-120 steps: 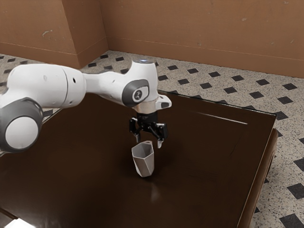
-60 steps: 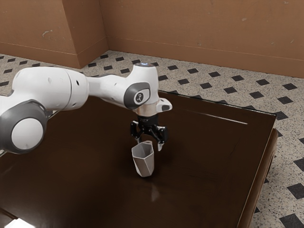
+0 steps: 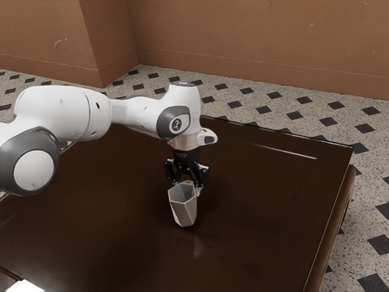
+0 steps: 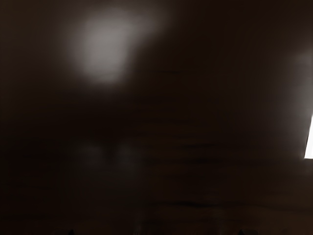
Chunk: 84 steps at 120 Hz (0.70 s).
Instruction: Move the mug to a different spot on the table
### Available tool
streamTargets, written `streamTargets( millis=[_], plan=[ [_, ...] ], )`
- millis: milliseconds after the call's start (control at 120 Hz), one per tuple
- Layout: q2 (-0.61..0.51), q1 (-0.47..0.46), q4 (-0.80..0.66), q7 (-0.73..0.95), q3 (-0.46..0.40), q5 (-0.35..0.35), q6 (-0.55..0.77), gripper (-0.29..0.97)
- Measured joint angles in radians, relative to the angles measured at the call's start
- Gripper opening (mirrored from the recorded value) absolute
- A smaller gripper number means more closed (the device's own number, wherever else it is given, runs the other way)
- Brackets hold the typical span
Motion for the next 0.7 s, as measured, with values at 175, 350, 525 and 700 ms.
streamTargets(
  millis=[175,350,525,700],
  plan=[
    [0.000,0.001,0.000,-0.001,-0.001,-0.001,-0.009,0.27],
    [0.002,0.004,0.000,-0.002,-0.001,0.000,-0.013,0.08],
    [0.001,0.024,0.032,-0.005,-0.002,-0.030,-0.070,0.03],
    [-0.001,0.094,0.095,-0.006,-0.006,-0.101,-0.252,0.00]
  ],
)
